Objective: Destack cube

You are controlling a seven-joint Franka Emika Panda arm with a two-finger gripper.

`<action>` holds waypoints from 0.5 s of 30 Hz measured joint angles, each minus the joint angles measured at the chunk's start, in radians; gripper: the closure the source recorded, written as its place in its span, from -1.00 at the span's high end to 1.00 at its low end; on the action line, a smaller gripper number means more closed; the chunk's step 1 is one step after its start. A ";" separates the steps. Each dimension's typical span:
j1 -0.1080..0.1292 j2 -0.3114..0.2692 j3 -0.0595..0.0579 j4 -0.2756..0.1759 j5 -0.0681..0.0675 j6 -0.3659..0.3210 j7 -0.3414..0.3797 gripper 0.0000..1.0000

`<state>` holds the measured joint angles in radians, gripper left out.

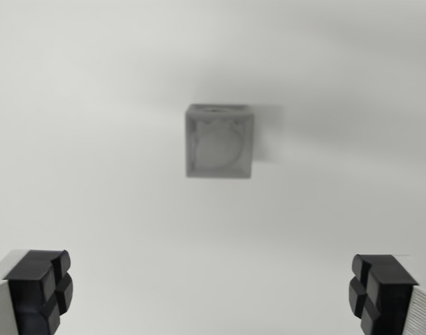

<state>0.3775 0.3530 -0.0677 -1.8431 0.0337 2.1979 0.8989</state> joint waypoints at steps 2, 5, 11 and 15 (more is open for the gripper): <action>0.000 -0.010 0.000 0.009 -0.001 -0.018 0.001 1.00; 0.000 -0.022 0.000 0.017 -0.002 -0.039 0.001 1.00; 0.000 -0.043 0.000 0.040 -0.004 -0.082 0.003 1.00; 0.000 -0.054 0.000 0.057 -0.005 -0.110 0.003 1.00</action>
<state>0.3775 0.2991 -0.0682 -1.7866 0.0286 2.0882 0.9024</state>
